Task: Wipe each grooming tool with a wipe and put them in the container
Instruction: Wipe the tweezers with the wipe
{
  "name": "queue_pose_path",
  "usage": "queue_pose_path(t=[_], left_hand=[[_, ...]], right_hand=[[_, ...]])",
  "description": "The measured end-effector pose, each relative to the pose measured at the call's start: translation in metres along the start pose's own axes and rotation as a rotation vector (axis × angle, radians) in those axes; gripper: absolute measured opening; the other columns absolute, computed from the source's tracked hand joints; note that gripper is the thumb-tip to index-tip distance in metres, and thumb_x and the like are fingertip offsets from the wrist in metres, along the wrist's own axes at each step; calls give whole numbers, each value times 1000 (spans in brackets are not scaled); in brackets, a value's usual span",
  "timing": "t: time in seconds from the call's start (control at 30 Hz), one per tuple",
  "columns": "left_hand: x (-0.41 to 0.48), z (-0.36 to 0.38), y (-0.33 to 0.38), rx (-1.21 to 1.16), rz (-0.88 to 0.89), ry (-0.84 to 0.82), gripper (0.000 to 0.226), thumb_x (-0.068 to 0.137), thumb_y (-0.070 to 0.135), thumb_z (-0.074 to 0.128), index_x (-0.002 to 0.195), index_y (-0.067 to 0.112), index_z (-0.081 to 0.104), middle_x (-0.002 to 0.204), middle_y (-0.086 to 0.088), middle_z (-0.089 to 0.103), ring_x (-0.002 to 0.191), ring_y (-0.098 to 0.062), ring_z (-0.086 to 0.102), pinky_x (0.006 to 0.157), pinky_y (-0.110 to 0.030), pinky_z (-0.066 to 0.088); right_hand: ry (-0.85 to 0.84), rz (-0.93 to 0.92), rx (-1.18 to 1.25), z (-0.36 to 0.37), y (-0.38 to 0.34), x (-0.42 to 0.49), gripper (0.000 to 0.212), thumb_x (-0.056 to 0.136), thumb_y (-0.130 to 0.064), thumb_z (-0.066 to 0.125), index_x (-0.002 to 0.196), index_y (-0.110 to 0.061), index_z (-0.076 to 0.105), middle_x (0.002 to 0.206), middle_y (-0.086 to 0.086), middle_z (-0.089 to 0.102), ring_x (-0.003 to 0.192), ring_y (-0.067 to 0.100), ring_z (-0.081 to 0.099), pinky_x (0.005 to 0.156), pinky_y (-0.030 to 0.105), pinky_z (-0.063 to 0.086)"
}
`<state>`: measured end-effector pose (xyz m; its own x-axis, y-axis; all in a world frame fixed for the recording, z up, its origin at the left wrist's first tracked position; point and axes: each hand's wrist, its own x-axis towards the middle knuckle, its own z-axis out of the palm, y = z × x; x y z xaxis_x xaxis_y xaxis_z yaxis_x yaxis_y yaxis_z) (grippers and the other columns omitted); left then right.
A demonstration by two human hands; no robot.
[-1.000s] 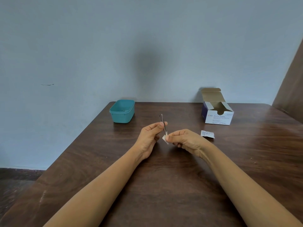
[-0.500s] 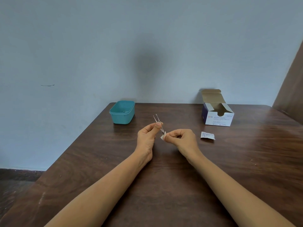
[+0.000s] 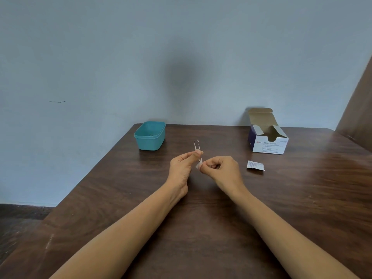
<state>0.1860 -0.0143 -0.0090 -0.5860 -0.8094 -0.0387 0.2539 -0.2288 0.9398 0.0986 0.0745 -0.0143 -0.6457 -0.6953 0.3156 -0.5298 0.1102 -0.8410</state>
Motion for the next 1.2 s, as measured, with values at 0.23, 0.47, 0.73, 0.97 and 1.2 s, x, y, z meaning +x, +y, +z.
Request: queue_pose_path(t=[0.23, 0.47, 0.73, 0.97, 1.2], left_hand=[[1, 0, 7, 76, -73, -139, 15, 87, 27, 65, 90, 16, 75, 75, 13, 67, 83, -7, 49, 79, -29, 34], [2, -1, 9, 99, -138, -240, 19, 90, 29, 61, 92, 14, 74, 81, 6, 63, 76, -9, 43, 68, -26, 32], [8, -5, 16, -21, -182, -203, 18, 84, 31, 67, 95, 19, 75, 90, 7, 63, 77, -6, 47, 68, -24, 35], [15, -14, 37, -157, -146, -119, 19, 83, 29, 70, 95, 15, 74, 75, 7, 56, 66, -3, 46, 63, -19, 35], [40, -43, 70, -90, -7, 90, 17, 82, 24, 73, 95, 13, 72, 69, 6, 50, 59, -3, 40, 54, -17, 32]], right_hand=[[-354, 353, 409, -22, -5, 8, 6, 77, -12, 75, 82, -9, 76, 64, -7, 67, 57, 0, 49, 56, 14, 35], [-289, 456, 661, -13, -4, 10, 23, 67, -23, 77, 84, -8, 75, 66, -4, 56, 56, 3, 35, 54, 18, 27], [-85, 537, 839, -5, -3, 10, 15, 73, -23, 76, 83, -14, 70, 55, -10, 56, 53, 4, 35, 52, 18, 27], [24, 620, 959, 1, 1, 13, 21, 76, -21, 75, 93, -11, 67, 66, -5, 54, 56, 4, 37, 52, 18, 32], [41, 580, 856, 18, -3, 27, 17, 76, -20, 77, 87, -12, 69, 74, 0, 54, 56, 5, 37, 49, 16, 35]])
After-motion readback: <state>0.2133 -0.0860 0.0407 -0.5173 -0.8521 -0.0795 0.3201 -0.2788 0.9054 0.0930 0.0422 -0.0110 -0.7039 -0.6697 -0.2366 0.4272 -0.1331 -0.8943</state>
